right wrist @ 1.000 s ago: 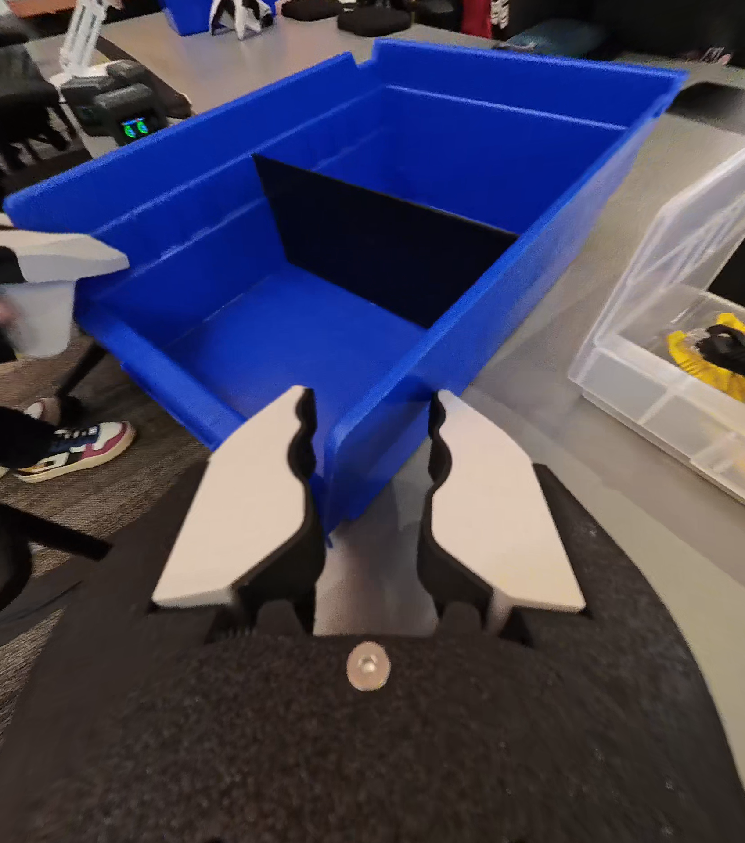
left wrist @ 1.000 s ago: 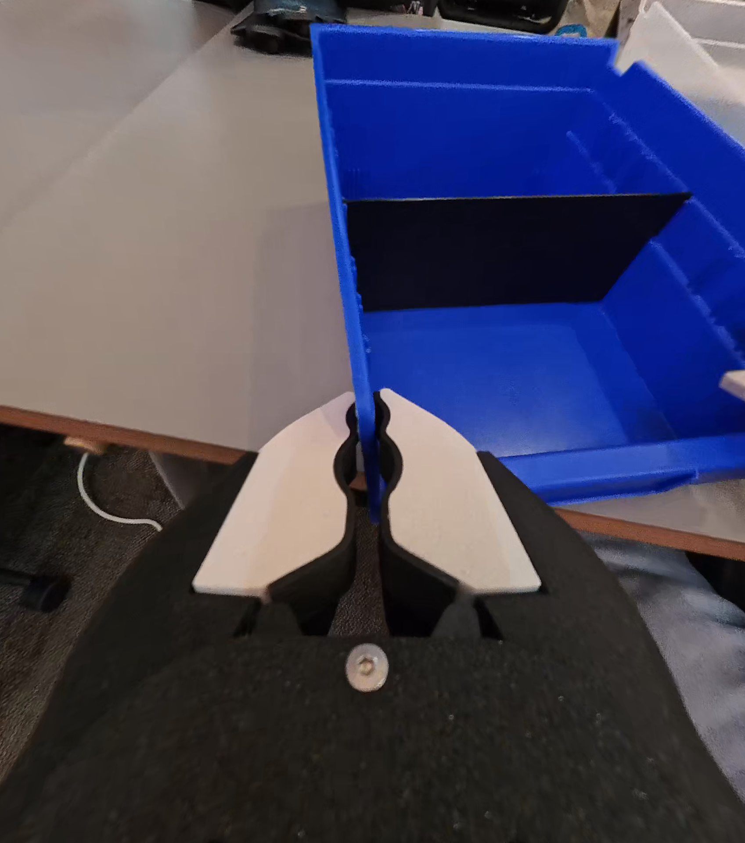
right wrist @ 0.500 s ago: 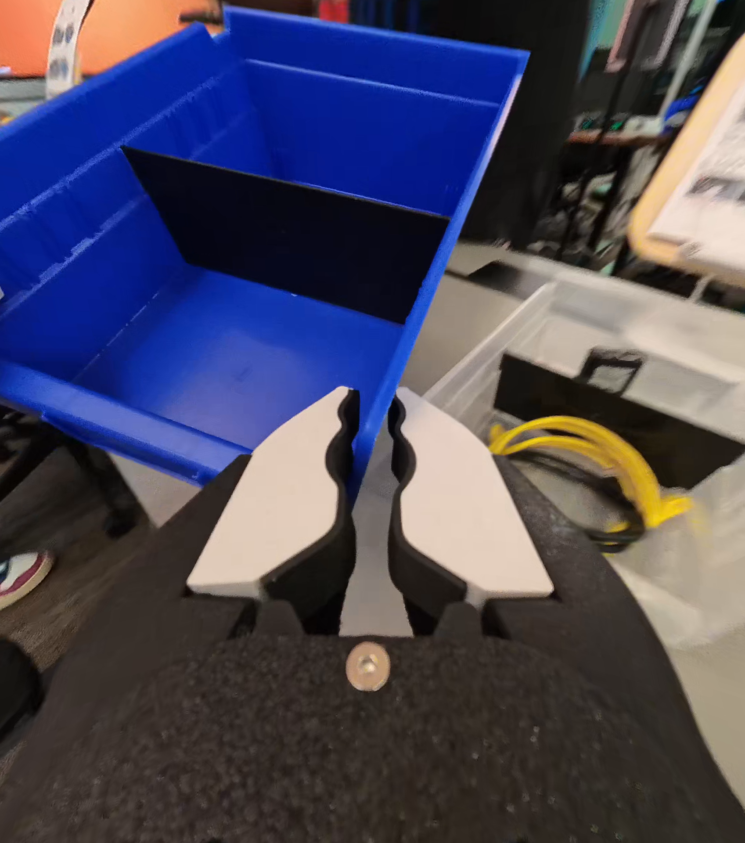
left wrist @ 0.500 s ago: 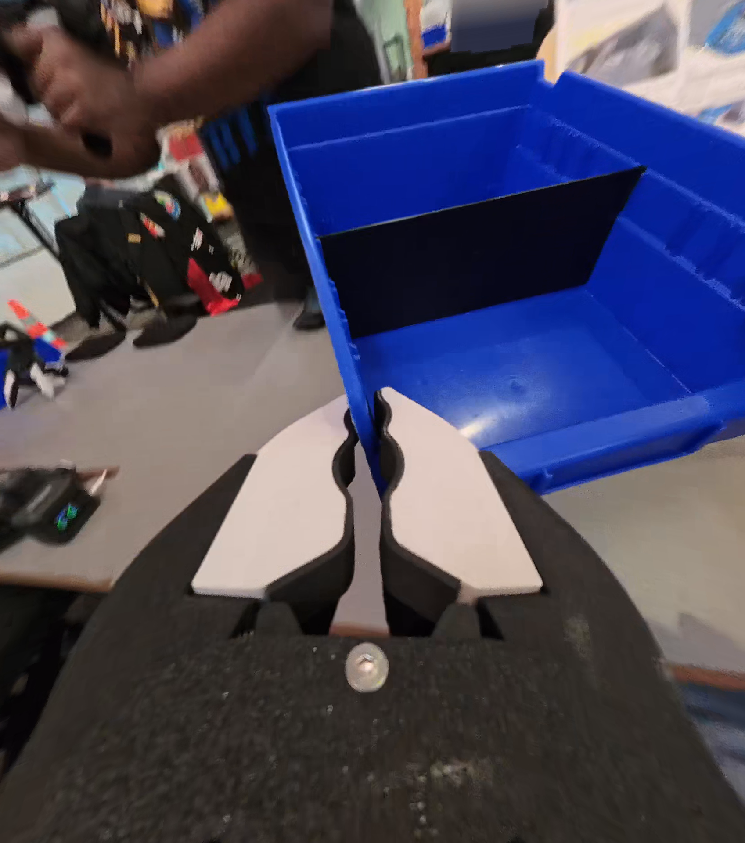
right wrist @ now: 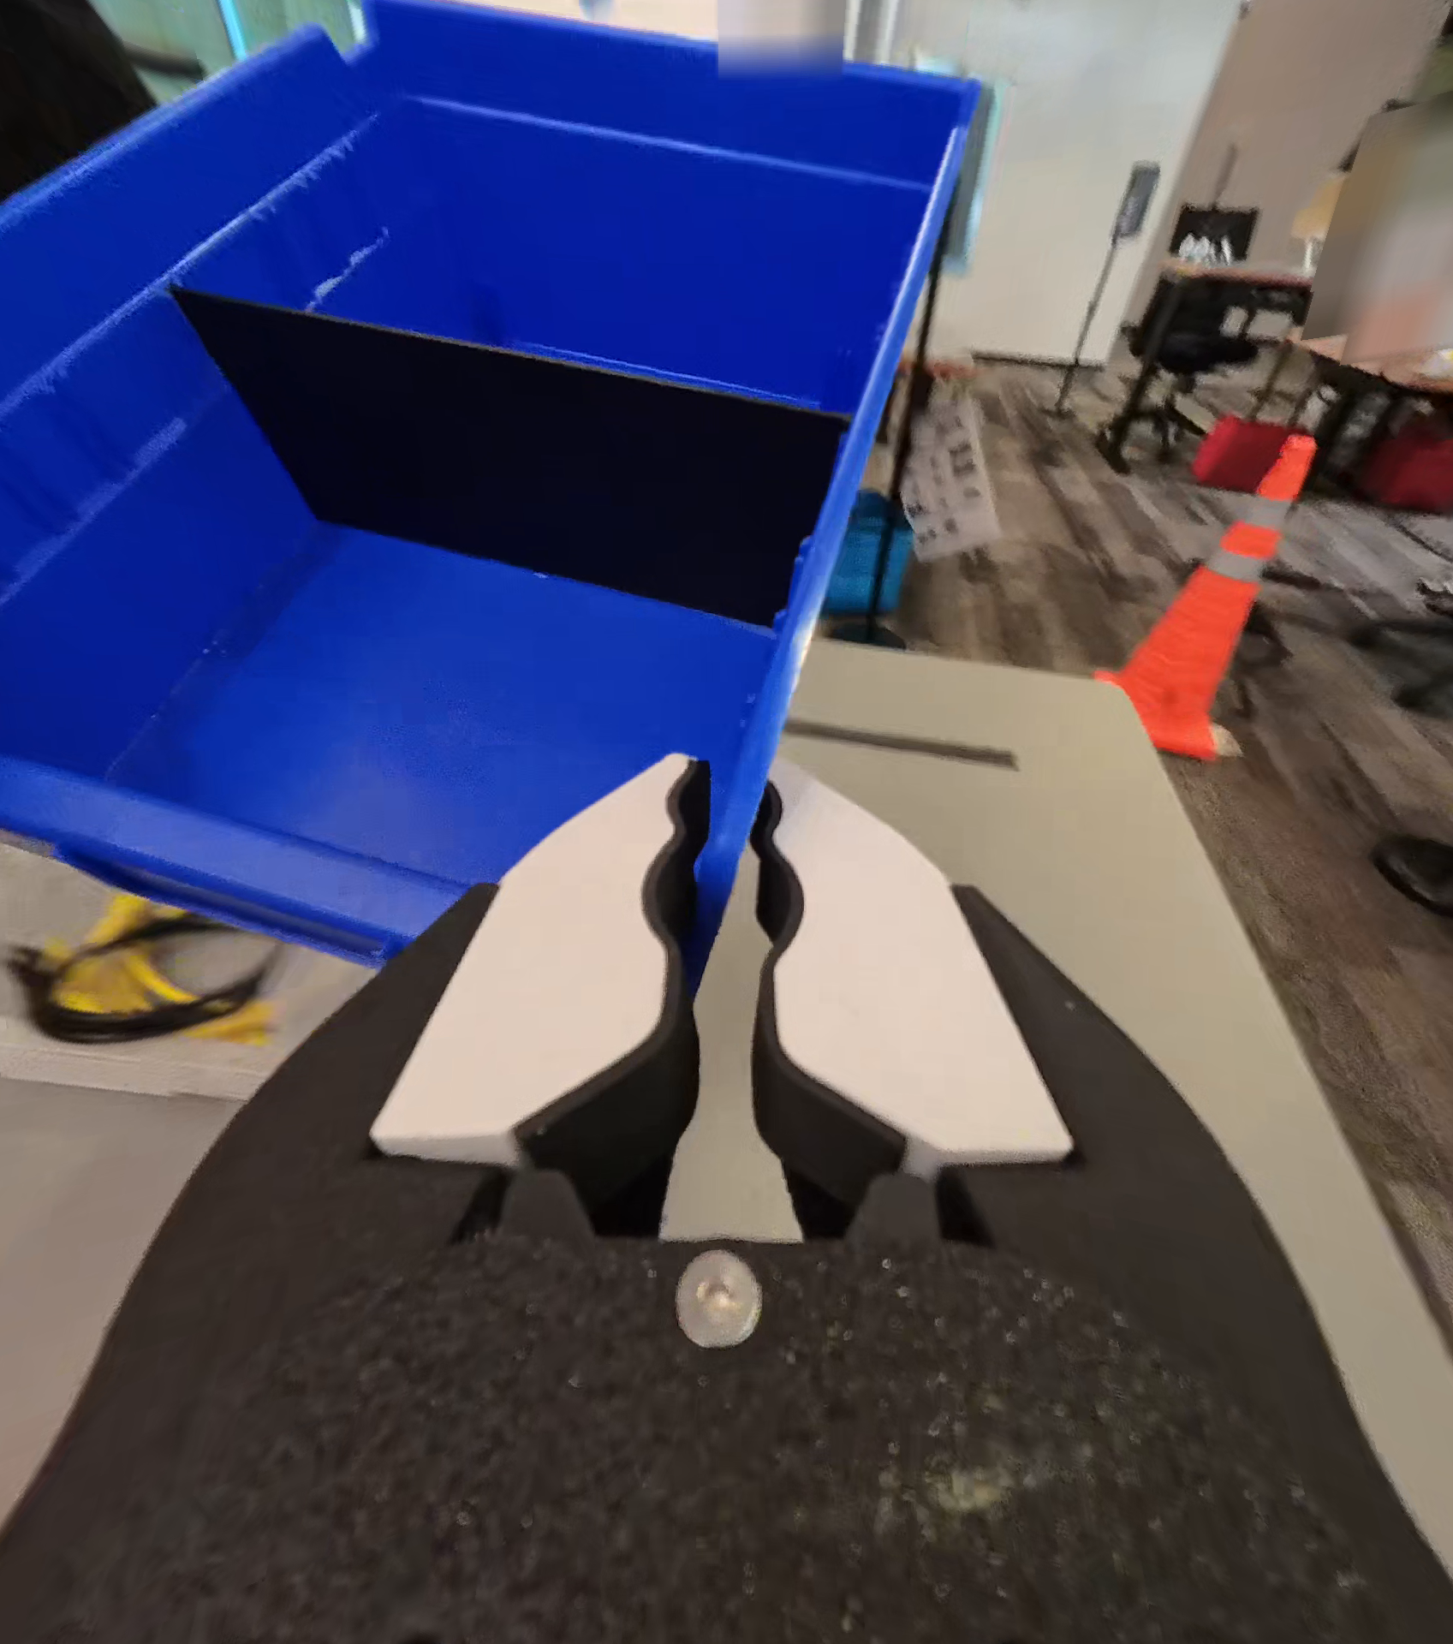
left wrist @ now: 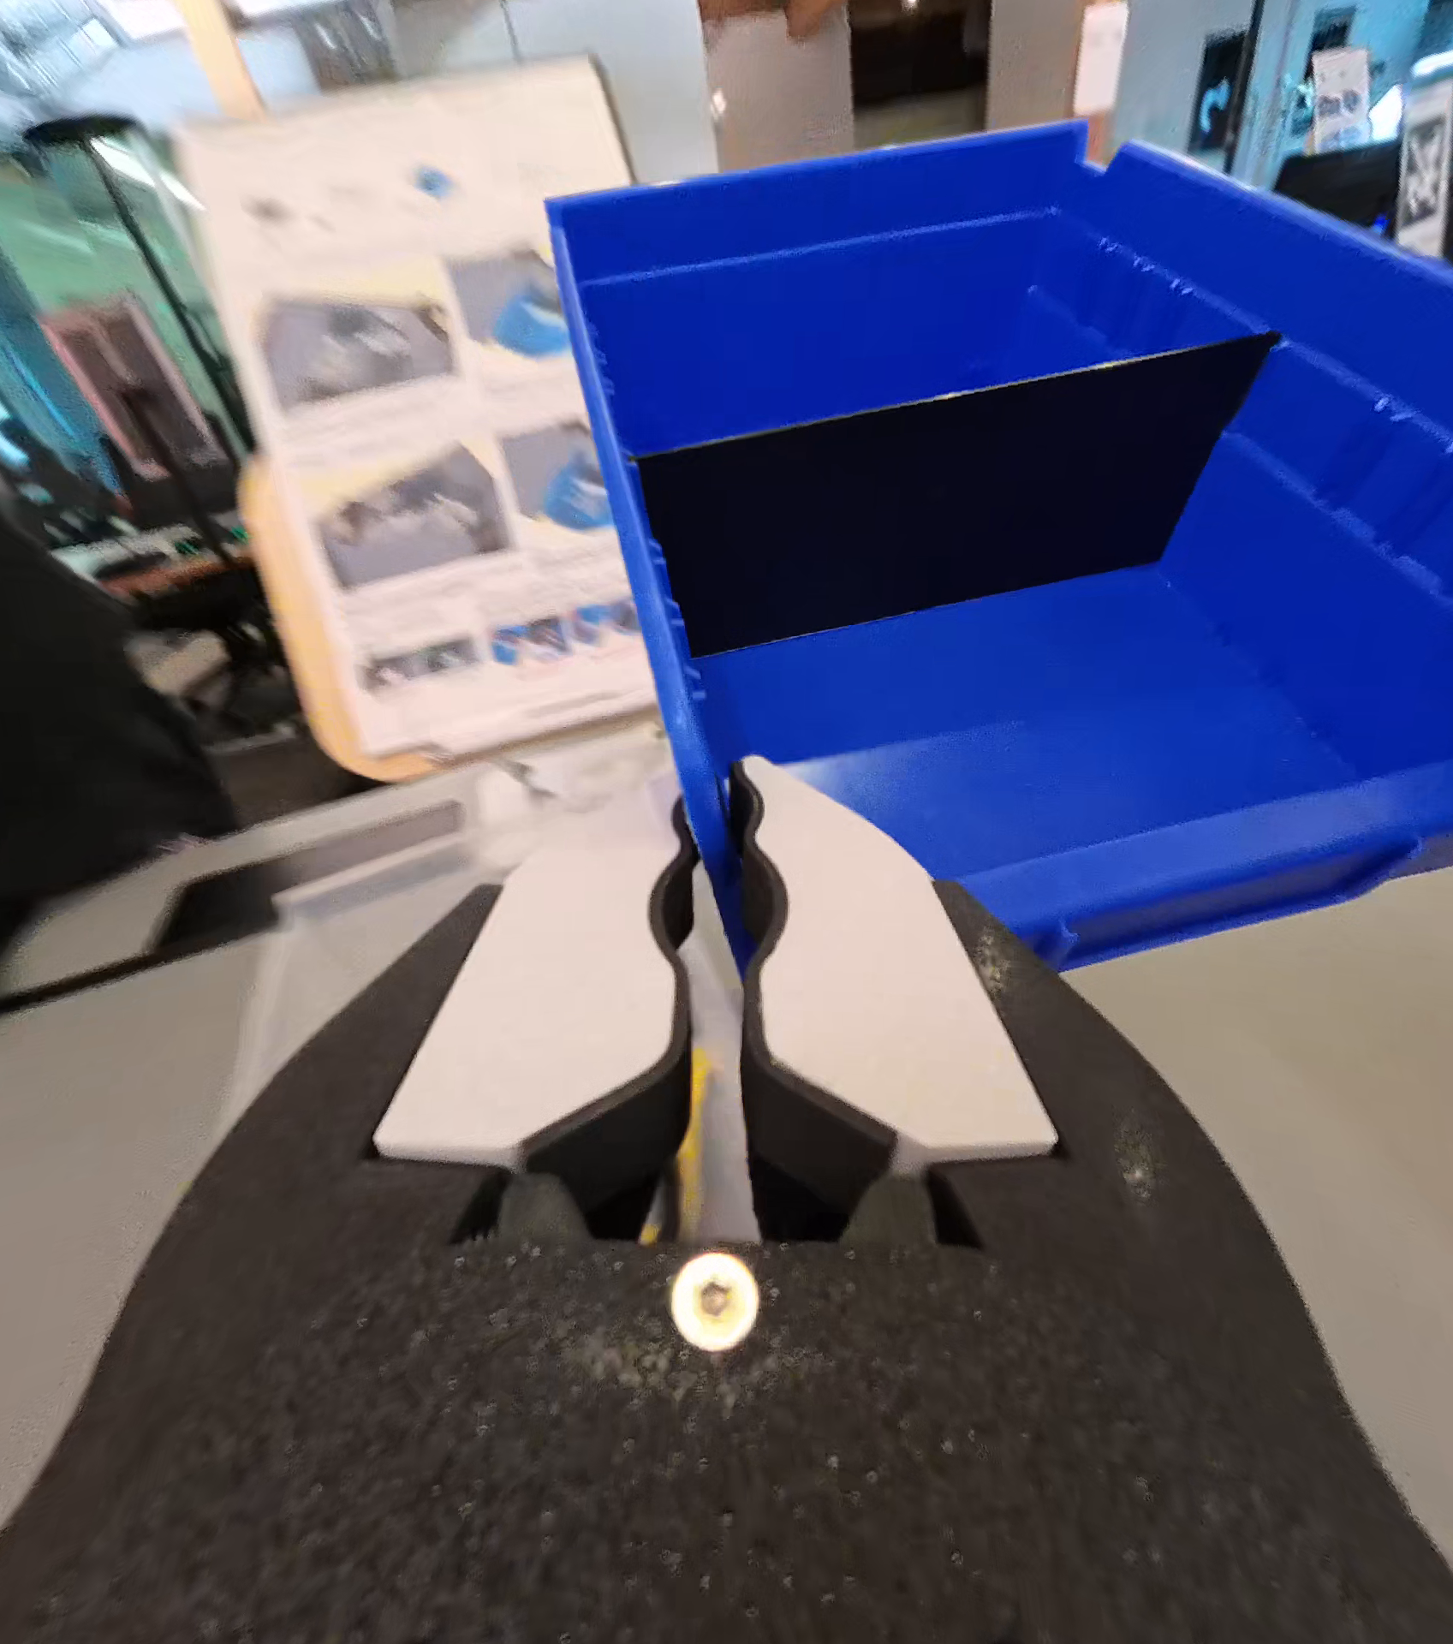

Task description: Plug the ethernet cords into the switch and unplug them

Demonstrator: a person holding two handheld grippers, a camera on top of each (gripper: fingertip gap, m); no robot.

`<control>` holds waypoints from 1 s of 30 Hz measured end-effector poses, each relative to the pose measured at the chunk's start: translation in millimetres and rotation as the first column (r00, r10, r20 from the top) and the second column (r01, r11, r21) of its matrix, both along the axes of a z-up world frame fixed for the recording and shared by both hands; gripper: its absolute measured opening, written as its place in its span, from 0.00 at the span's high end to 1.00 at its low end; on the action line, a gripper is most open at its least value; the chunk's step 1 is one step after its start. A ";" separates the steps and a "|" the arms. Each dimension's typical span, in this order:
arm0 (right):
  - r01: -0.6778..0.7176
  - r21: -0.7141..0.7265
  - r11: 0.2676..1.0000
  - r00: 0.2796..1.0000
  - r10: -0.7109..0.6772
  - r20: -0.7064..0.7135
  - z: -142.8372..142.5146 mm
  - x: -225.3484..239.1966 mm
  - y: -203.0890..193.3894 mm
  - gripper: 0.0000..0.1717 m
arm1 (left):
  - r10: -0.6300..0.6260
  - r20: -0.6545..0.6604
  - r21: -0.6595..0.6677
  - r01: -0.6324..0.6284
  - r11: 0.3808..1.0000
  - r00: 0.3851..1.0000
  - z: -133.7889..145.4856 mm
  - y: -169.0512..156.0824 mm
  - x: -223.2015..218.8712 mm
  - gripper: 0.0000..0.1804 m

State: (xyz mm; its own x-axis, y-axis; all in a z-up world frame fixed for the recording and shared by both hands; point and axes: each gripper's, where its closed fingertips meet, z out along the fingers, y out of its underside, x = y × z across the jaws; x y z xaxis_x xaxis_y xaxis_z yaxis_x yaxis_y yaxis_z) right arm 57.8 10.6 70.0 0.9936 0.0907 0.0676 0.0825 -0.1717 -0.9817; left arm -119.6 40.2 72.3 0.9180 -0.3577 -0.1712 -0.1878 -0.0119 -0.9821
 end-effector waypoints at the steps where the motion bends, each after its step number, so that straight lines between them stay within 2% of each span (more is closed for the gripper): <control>1: 0.011 -0.041 0.999 1.000 -0.010 0.013 -13.0 21.4 6.8 0.96 | -0.017 0.011 -0.046 0.017 0.999 1.000 -17.5 8.8 21.0 0.97; 7: 0.059 -0.261 0.964 0.998 -0.054 0.026 -107.4 121.5 36.4 0.97 | -0.062 -0.010 -0.241 0.057 0.969 0.998 -120.3 35.0 116.8 0.97; 12: 0.047 -0.337 0.940 0.996 -0.068 -0.052 -173.1 168.2 40.4 0.97 | -0.096 -0.067 -0.328 0.069 0.942 0.993 -174.5 39.5 161.7 0.96; 16: 0.091 -0.351 0.932 0.992 -0.114 -0.047 -200.0 188.6 46.4 0.98 | -0.162 -0.055 -0.386 0.129 0.914 0.985 -207.8 33.4 179.1 0.93; 20: 0.112 -0.357 0.927 0.979 -0.165 -0.121 -204.9 197.3 54.9 0.98 | -0.239 -0.045 -0.373 0.205 0.905 0.970 -208.2 23.2 189.5 0.88; 22: 0.123 -0.352 0.928 0.969 -0.189 -0.162 -205.1 201.6 57.5 0.98 | -0.340 -0.018 -0.387 0.307 0.869 0.940 -208.1 14.0 201.6 0.74; 24: 0.119 -0.349 0.930 0.961 -0.196 -0.195 -204.9 201.9 57.7 0.97 | -0.422 0.009 -0.390 0.392 0.833 0.906 -208.2 7.5 205.0 0.68; 27: 0.114 -0.347 0.931 0.970 -0.180 -0.164 -204.6 200.7 54.4 0.97 | -0.468 0.040 -0.406 0.443 0.799 0.883 -200.1 2.4 185.5 0.72; 30: 0.171 -0.308 0.936 0.974 -0.208 -0.092 -190.4 207.8 47.5 0.93 | -0.460 0.079 -0.333 0.459 0.824 0.884 -164.8 2.0 143.2 0.74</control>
